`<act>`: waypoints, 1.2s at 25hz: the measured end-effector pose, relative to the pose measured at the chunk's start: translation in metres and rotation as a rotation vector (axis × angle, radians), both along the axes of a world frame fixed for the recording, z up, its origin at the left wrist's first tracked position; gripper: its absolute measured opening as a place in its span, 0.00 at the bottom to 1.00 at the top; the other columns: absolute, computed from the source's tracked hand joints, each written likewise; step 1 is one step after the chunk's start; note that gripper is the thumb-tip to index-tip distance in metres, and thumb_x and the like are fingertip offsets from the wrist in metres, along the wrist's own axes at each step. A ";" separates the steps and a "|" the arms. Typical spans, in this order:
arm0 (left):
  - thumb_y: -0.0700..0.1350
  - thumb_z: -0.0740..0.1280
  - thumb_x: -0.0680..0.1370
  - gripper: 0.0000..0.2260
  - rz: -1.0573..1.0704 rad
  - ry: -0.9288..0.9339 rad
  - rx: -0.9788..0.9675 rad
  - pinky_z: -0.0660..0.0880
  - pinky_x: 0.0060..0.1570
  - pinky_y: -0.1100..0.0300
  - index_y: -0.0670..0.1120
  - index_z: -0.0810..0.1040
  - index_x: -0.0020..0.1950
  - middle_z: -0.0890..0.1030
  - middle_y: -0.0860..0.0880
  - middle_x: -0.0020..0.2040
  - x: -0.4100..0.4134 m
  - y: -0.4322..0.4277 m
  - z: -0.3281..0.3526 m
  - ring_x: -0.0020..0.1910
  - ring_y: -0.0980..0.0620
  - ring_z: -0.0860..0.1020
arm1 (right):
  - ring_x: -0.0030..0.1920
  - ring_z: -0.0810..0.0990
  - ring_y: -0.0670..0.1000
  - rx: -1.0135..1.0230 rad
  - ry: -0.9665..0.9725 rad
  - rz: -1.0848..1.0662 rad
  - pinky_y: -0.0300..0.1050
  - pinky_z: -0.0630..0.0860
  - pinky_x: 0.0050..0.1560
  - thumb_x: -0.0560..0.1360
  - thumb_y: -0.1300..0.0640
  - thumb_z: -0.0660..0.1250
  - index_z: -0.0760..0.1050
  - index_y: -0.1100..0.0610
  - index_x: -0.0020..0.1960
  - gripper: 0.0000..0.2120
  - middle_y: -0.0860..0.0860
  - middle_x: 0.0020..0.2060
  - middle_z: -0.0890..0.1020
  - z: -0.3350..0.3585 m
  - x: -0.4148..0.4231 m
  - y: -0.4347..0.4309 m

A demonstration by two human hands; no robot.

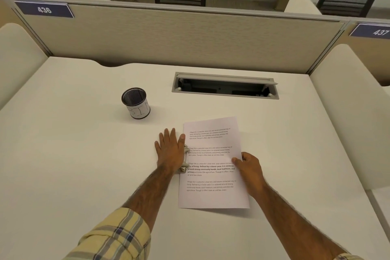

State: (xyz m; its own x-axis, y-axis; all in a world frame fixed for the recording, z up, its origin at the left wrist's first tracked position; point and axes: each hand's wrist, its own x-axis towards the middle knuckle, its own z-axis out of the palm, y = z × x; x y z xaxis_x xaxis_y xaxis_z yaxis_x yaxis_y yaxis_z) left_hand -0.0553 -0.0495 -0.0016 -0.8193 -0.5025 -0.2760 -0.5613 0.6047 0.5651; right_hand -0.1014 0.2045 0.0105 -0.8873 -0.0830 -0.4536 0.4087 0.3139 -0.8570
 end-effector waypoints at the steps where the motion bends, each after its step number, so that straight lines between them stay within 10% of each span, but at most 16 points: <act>1: 0.54 0.48 0.88 0.26 0.000 0.000 0.005 0.42 0.81 0.41 0.45 0.53 0.84 0.50 0.43 0.85 0.000 0.000 0.000 0.84 0.42 0.46 | 0.40 0.84 0.58 -0.004 0.000 -0.002 0.56 0.82 0.45 0.77 0.62 0.68 0.77 0.65 0.47 0.05 0.61 0.45 0.87 0.000 -0.001 0.001; 17: 0.55 0.44 0.88 0.27 -0.046 -0.079 -0.122 0.38 0.80 0.40 0.46 0.45 0.85 0.43 0.43 0.85 -0.010 0.007 -0.006 0.84 0.42 0.41 | 0.40 0.87 0.53 -0.036 0.006 0.008 0.45 0.81 0.37 0.78 0.62 0.67 0.80 0.59 0.47 0.04 0.53 0.44 0.88 0.009 -0.002 0.000; 30: 0.57 0.43 0.87 0.28 -0.016 -0.024 -0.202 0.35 0.79 0.39 0.50 0.37 0.84 0.38 0.45 0.85 -0.006 0.005 -0.020 0.83 0.44 0.38 | 0.44 0.87 0.57 -0.016 -0.001 0.008 0.55 0.84 0.45 0.78 0.62 0.67 0.79 0.64 0.49 0.05 0.56 0.45 0.88 0.002 -0.002 0.002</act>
State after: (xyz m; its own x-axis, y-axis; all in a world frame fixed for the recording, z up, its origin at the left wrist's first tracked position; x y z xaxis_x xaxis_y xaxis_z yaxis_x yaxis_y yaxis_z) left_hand -0.0613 -0.0443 -0.0219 -0.8221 -0.5366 -0.1904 -0.5625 0.7135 0.4177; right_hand -0.1036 0.2066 0.0123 -0.8862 -0.0977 -0.4528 0.4068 0.3036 -0.8616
